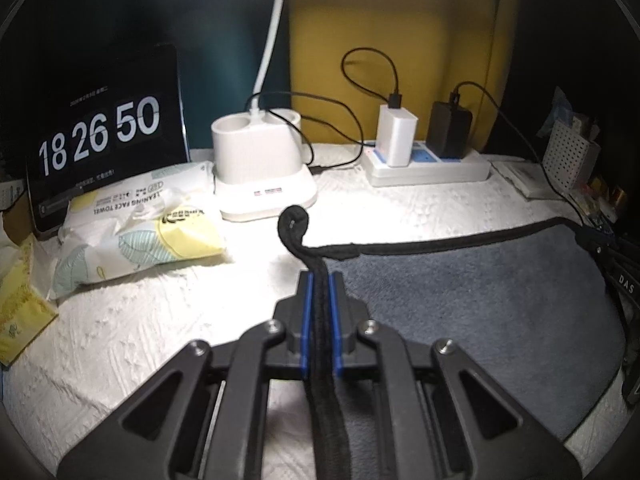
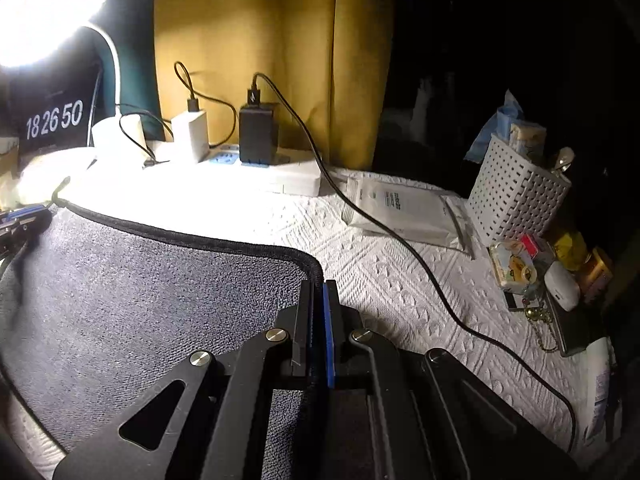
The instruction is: Fold towel
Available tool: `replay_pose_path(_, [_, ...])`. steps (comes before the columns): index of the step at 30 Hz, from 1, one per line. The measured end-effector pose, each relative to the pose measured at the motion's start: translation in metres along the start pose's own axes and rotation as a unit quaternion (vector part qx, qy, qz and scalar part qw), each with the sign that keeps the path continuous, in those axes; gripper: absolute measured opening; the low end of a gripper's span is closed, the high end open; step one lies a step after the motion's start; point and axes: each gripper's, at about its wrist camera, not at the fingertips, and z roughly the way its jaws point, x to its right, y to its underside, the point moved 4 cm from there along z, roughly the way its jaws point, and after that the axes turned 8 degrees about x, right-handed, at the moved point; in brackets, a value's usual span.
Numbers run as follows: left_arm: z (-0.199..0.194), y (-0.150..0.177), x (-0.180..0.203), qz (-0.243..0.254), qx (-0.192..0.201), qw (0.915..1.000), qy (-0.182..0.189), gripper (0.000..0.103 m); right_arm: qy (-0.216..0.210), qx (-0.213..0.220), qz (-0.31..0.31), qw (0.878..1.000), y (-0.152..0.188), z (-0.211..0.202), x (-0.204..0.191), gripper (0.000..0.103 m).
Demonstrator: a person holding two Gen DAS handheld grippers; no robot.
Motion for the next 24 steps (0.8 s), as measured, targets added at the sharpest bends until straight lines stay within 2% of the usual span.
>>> replay_pose_path(12, [0.029,0.009,-0.003,-0.008,-0.070,0.9975,0.007,0.010,0.000,-0.041,0.001,0.999,0.006,0.019,-0.001,0.005])
replay_pose_path(19, [0.030,0.010,-0.003,-0.010,-0.075,0.9971,0.004,0.012,0.002,-0.065,-0.001,0.998,0.010,0.027,-0.002,0.005])
replay_pose_path(24, [0.031,0.008,-0.006,-0.010,-0.076,0.9970,-0.007,0.020,0.004,-0.073,0.001,0.997,0.012,0.029,-0.001,0.006])
